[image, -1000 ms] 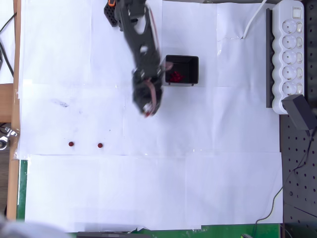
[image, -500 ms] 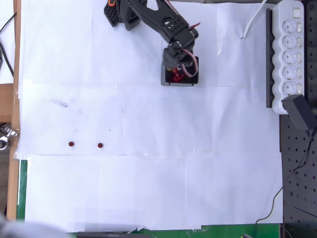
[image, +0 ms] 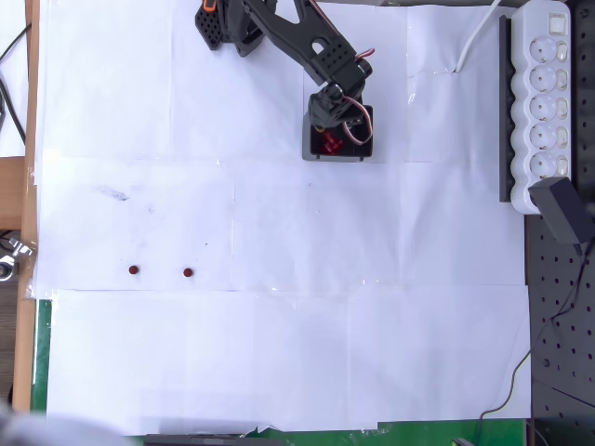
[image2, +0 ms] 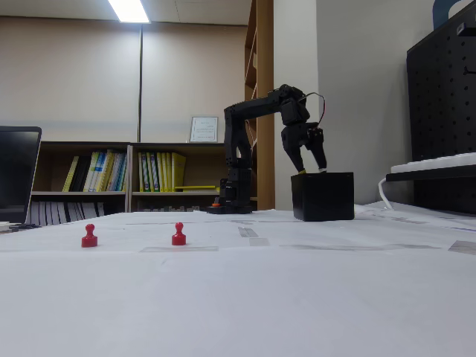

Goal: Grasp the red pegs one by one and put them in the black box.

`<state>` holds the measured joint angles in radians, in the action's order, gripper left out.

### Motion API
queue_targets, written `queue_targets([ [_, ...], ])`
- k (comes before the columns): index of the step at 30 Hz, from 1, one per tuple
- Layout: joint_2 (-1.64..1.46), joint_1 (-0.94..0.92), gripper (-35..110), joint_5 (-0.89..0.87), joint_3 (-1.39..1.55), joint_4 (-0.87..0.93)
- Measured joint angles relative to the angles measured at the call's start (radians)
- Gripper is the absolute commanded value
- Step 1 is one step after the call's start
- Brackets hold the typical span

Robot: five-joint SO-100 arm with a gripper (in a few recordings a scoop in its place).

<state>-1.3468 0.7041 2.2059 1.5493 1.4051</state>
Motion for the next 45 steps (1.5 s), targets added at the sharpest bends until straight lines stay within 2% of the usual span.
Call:
queue_targets([
  [3, 0.051, -0.058, 27, -0.009, 0.015, 0.006],
  [6, 0.143, -0.175, 27, -0.083, -0.012, -0.077],
  [14, 0.186, -0.580, 27, -0.374, -0.368, -0.520],
  [21, 0.012, -0.701, 26, -0.492, -0.529, -0.953],
  [27, -0.250, -0.753, 22, -0.551, -0.474, -1.146],
  [38, -0.584, -0.808, 21, -0.561, -0.218, -1.319],
  [45, -0.706, -0.816, 20, -0.568, -0.075, -1.351],
])
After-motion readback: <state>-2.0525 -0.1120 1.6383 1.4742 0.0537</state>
